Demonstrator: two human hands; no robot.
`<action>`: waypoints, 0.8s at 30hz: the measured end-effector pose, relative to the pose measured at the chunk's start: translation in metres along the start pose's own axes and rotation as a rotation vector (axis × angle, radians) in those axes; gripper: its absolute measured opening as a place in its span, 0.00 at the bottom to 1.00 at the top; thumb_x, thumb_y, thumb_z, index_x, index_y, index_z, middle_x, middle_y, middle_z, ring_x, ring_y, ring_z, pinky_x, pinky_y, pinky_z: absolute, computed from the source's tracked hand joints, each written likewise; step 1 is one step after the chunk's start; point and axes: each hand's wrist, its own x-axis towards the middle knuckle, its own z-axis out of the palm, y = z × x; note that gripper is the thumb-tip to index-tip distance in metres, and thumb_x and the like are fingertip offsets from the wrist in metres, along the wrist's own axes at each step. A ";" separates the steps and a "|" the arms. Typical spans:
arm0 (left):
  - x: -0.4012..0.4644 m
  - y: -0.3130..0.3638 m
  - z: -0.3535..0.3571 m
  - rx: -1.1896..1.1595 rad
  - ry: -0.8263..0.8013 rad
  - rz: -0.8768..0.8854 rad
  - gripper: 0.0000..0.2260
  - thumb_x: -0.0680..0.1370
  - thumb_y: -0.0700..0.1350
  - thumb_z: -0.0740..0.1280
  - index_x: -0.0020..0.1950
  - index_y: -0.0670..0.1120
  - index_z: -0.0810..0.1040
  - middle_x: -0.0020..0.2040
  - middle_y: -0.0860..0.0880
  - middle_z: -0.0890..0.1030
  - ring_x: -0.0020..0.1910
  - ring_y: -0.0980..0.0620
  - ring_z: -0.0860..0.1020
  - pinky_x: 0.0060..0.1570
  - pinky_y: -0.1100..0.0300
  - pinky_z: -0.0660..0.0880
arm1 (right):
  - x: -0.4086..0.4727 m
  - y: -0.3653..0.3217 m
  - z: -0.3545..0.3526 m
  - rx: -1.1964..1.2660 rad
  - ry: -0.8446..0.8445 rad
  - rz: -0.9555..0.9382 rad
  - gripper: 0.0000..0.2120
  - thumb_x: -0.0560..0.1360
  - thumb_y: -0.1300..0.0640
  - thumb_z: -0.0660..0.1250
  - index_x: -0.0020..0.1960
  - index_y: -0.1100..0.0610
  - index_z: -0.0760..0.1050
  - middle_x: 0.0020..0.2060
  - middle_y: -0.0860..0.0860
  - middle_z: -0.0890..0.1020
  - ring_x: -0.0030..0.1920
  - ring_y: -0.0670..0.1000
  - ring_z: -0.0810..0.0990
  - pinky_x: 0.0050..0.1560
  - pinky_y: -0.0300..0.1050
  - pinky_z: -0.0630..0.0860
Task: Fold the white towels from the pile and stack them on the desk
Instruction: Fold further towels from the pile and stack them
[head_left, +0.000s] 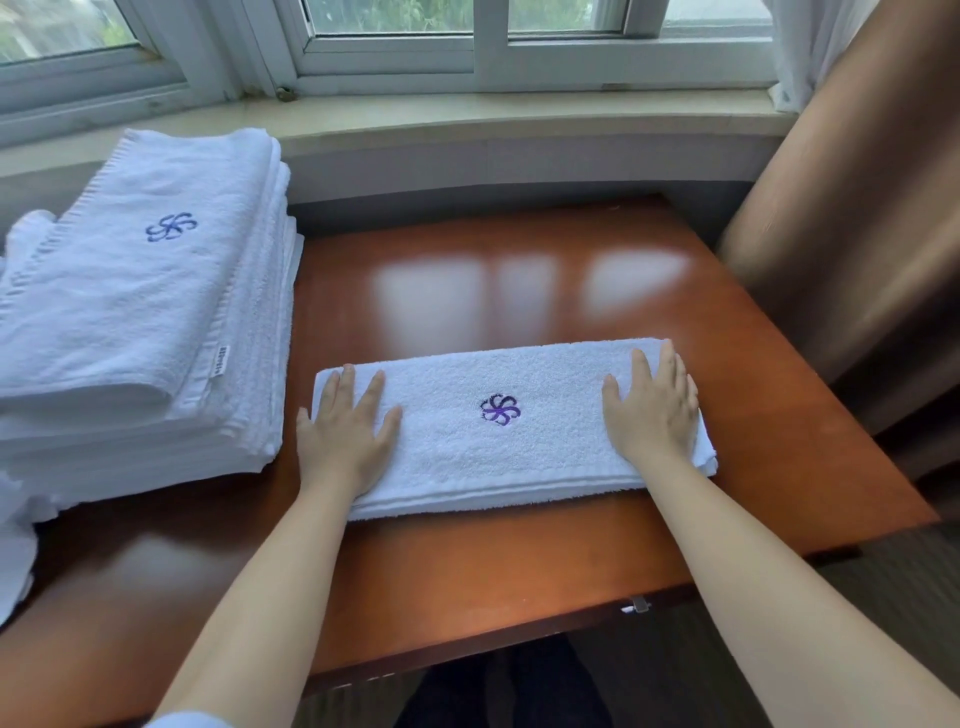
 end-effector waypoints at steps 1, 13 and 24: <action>-0.003 0.003 -0.002 -0.025 0.042 -0.044 0.26 0.80 0.61 0.51 0.77 0.54 0.59 0.79 0.48 0.51 0.77 0.49 0.51 0.68 0.43 0.61 | -0.002 -0.002 -0.001 -0.007 0.047 0.022 0.26 0.79 0.47 0.56 0.74 0.56 0.62 0.76 0.58 0.54 0.75 0.58 0.54 0.74 0.53 0.49; -0.011 0.017 -0.057 -0.656 -0.153 -0.601 0.21 0.74 0.44 0.68 0.65 0.37 0.70 0.59 0.40 0.77 0.56 0.40 0.77 0.48 0.53 0.73 | -0.016 -0.012 -0.057 0.063 -0.329 0.602 0.30 0.75 0.46 0.65 0.71 0.60 0.63 0.66 0.59 0.72 0.67 0.59 0.68 0.65 0.51 0.61; -0.043 0.037 -0.137 -0.882 -0.099 -0.264 0.19 0.75 0.46 0.62 0.65 0.40 0.72 0.58 0.40 0.78 0.56 0.40 0.77 0.59 0.47 0.74 | -0.064 -0.069 -0.146 0.215 -0.117 0.242 0.16 0.78 0.60 0.59 0.66 0.56 0.67 0.60 0.55 0.76 0.59 0.58 0.77 0.53 0.48 0.73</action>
